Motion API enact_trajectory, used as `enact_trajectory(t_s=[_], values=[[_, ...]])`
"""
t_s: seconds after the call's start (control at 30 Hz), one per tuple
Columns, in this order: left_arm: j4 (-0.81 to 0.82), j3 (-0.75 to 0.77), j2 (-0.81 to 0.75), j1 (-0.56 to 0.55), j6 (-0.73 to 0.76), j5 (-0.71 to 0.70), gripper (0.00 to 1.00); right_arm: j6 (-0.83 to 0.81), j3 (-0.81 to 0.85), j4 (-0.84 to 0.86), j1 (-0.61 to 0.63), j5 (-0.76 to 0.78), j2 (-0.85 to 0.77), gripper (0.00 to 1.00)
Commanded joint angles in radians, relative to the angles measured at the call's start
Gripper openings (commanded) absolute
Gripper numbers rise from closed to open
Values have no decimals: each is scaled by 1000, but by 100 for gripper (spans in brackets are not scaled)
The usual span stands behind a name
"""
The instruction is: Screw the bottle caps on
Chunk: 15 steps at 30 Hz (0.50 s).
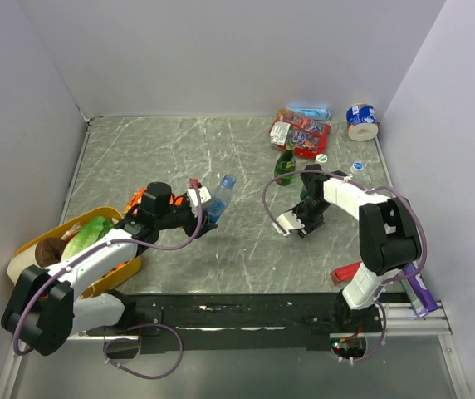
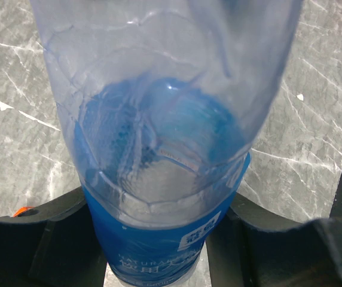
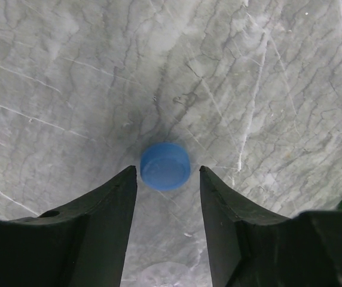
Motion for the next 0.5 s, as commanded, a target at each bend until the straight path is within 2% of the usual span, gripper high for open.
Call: enact_trajectory(t_s=[0.0, 0.47], values=[[25, 27, 16, 5, -10, 3, 1, 10, 21, 11, -4, 8, 14, 51], [44, 17, 23, 6, -15, -2, 1, 37, 21, 7, -7, 9, 28, 49]])
